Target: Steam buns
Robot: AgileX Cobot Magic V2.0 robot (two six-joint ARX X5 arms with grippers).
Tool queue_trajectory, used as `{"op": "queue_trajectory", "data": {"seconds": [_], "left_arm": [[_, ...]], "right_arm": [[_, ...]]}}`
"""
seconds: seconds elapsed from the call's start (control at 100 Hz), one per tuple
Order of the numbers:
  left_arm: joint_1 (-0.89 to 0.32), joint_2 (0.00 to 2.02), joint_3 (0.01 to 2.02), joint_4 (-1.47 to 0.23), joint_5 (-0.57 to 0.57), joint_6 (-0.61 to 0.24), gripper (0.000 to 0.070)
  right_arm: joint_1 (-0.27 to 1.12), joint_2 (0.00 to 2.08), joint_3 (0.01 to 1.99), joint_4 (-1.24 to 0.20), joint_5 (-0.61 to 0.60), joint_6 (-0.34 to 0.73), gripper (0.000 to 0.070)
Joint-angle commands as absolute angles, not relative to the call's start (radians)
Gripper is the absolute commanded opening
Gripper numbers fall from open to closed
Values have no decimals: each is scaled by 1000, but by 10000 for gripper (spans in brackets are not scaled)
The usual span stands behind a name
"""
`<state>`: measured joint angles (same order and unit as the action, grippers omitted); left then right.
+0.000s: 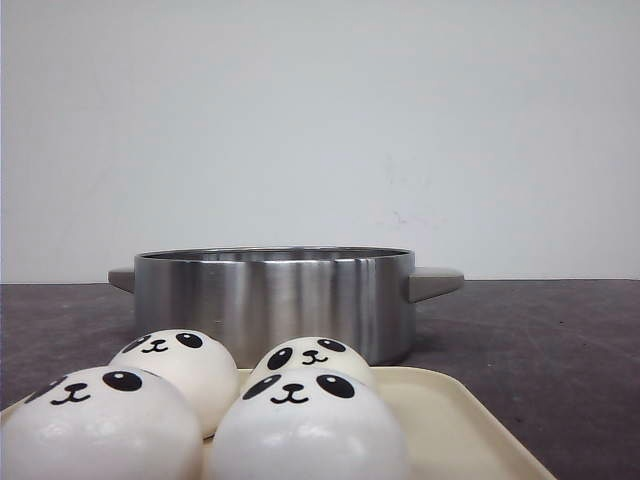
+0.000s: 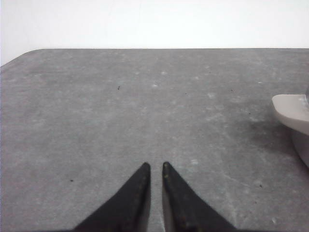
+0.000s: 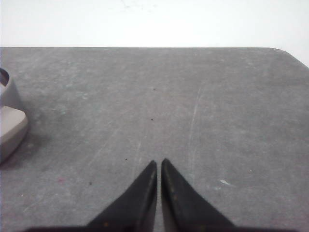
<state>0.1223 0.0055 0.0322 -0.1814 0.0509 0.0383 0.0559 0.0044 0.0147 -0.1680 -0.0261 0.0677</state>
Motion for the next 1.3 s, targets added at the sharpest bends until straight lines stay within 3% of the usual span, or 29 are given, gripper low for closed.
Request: {"op": "queue_trajectory", "data": {"seconds": [0.0, 1.13, 1.29], "left_arm": [[125, 5, 14, -187, 52, 41, 0], [125, 5, 14, -187, 52, 41, 0], [125, 5, 15, -185, 52, 30, 0]], "right_arm": [[55, 4, 12, -157, -27, 67, 7], [55, 4, 12, -157, -27, 67, 7], [56, 4, 12, -133, -30, 124, 7]]}}
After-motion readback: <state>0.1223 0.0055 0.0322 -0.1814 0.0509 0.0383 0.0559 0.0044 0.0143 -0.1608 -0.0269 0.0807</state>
